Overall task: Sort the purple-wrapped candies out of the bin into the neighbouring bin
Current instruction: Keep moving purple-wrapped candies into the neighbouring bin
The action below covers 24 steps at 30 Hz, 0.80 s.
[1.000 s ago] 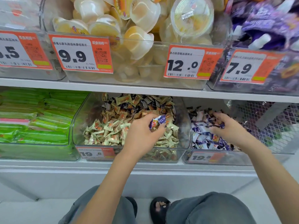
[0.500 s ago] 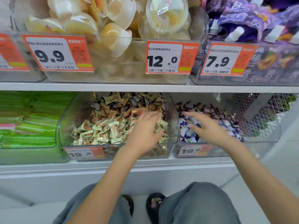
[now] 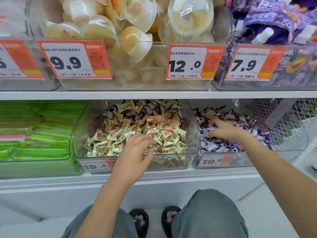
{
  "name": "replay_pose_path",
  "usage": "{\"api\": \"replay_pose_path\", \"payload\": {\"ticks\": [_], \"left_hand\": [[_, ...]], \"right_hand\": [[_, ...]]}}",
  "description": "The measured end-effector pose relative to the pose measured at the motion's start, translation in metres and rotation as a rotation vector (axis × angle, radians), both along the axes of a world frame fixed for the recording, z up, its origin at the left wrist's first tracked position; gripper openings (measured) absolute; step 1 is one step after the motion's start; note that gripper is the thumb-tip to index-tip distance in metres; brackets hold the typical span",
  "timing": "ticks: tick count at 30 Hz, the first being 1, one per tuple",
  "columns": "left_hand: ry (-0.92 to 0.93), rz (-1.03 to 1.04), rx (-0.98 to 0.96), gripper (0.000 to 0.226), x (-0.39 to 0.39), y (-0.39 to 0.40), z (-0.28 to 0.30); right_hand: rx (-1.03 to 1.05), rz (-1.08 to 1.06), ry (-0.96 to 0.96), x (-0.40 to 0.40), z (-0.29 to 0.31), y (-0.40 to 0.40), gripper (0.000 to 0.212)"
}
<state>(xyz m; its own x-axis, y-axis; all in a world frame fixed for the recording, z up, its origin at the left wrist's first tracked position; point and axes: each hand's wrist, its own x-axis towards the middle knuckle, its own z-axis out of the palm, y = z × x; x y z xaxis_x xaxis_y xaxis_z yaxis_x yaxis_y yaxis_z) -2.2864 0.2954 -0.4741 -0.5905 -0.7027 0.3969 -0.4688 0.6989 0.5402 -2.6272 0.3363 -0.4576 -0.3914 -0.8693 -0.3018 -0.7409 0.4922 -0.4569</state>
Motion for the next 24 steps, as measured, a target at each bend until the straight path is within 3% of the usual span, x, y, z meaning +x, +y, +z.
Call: {"api": "replay_pose_path", "payload": {"ticks": [2, 4, 6, 8, 12, 14, 17, 19, 24], "left_hand": [[0.031, 0.057, -0.006, 0.019, 0.014, 0.002, 0.002], [0.092, 0.145, 0.007, 0.015, 0.029, 0.003, 0.003], [0.169, 0.25, 0.062, 0.015, 0.043, 0.003, 0.005], [0.237, 0.375, 0.105, 0.016, 0.056, 0.002, 0.005], [0.282, 0.531, 0.157, 0.017, 0.074, -0.007, 0.003], [0.253, 0.556, 0.167, 0.018, 0.079, -0.014, 0.003], [0.243, 0.56, 0.166, 0.018, 0.085, -0.022, 0.002], [0.249, 0.545, 0.156, 0.018, 0.088, -0.024, 0.001], [0.3, 0.571, 0.149, 0.019, 0.094, -0.024, 0.002]], "right_hand": [[-0.275, -0.105, -0.043, 0.027, 0.013, 0.005, 0.068], [-0.515, -0.113, 0.166, 0.061, 0.022, 0.002, 0.057], [-0.733, -0.025, 0.255, 0.106, 0.033, -0.005, 0.042], [-0.793, 0.167, 0.191, 0.155, 0.039, -0.02, 0.034], [-0.539, 0.532, 0.061, 0.222, 0.033, -0.074, 0.029], [-0.305, 0.688, -0.059, 0.244, 0.026, -0.099, 0.041], [-0.098, 1.043, 0.186, 0.25, 0.006, -0.119, 0.057], [-0.139, 1.089, 0.279, 0.233, 0.001, -0.127, 0.052], [-0.006, 0.953, 0.193, 0.209, 0.01, -0.157, 0.045]]}}
